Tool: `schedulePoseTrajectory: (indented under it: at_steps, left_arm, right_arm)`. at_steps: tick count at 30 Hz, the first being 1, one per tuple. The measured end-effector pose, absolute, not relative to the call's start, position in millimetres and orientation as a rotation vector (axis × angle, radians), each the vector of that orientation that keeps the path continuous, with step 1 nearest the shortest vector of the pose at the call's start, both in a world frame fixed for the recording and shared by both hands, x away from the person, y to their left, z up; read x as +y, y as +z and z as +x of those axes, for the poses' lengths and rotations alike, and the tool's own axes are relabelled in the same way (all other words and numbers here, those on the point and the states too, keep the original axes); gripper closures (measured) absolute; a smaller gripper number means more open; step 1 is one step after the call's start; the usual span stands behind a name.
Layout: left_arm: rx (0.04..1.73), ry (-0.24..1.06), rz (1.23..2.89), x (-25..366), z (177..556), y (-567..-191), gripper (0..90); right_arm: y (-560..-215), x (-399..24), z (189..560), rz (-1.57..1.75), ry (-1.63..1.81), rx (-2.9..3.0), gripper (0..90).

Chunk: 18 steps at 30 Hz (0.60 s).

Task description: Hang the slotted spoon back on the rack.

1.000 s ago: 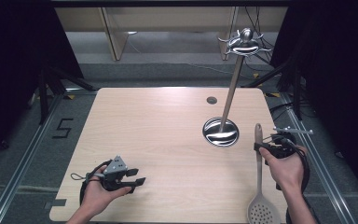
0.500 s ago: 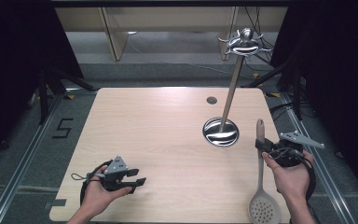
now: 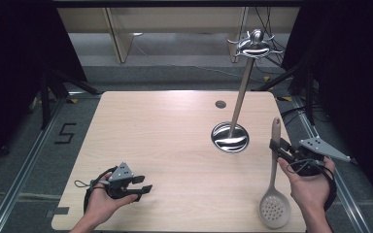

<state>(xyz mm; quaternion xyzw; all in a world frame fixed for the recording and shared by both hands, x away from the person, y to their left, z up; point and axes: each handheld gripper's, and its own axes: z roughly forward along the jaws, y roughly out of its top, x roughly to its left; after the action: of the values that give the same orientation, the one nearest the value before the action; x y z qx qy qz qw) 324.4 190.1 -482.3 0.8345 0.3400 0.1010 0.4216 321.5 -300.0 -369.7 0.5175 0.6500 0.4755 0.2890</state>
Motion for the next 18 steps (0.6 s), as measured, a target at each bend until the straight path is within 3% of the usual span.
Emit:
schedulePoseTrajectory:
  at_steps: [18]
  left_arm:
    - [0.884,0.231,2.063,189.5,323.3,-482.3,51.3]
  right_arm:
    - [-354.9,-300.0,315.9,1.320,1.329,1.611,69.7]
